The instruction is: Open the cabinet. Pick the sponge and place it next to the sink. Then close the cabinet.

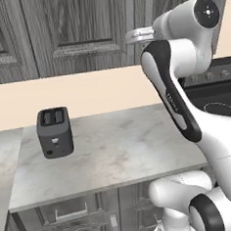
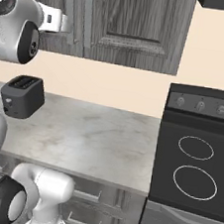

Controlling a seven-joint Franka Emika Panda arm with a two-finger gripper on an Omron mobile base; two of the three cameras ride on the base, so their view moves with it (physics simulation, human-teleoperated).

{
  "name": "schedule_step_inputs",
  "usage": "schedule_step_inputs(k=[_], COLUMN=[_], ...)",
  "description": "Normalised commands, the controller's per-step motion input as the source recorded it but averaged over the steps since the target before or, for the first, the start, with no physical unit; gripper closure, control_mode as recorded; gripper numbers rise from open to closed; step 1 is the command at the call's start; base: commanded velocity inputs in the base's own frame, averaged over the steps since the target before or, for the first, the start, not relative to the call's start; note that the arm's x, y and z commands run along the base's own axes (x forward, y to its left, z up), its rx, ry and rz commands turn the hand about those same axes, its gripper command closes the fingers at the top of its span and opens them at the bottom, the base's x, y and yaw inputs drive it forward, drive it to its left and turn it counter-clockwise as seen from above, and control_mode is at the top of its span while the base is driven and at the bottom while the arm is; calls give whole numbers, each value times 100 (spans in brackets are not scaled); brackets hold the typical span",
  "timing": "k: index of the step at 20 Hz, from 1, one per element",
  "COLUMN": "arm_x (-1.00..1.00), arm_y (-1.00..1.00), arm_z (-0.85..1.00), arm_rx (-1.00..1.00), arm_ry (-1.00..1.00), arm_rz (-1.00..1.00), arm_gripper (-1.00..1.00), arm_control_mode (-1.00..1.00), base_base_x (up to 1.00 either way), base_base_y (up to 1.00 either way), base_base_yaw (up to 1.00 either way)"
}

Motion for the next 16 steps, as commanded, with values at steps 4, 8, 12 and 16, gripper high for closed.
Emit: schedule_step_inputs(k=[4, 8, 12, 16], arm_x=[44, 44, 46, 41], arm_y=[-5, 0, 0, 0], arm_z=[21, 4, -13, -33], arm_rx=[-36, -24, 2, 14], arm_ry=[39, 31, 1, 0], arm_rz=[-9, -13, -17, -16], arm_gripper=[-100, -100, -100, -100], arm_control_mode=[-100, -100, -100, -100], base_base_x=[0, 0, 0, 0], base_base_y=[0, 0, 0, 0], base_base_yaw=[0, 0, 0, 0])
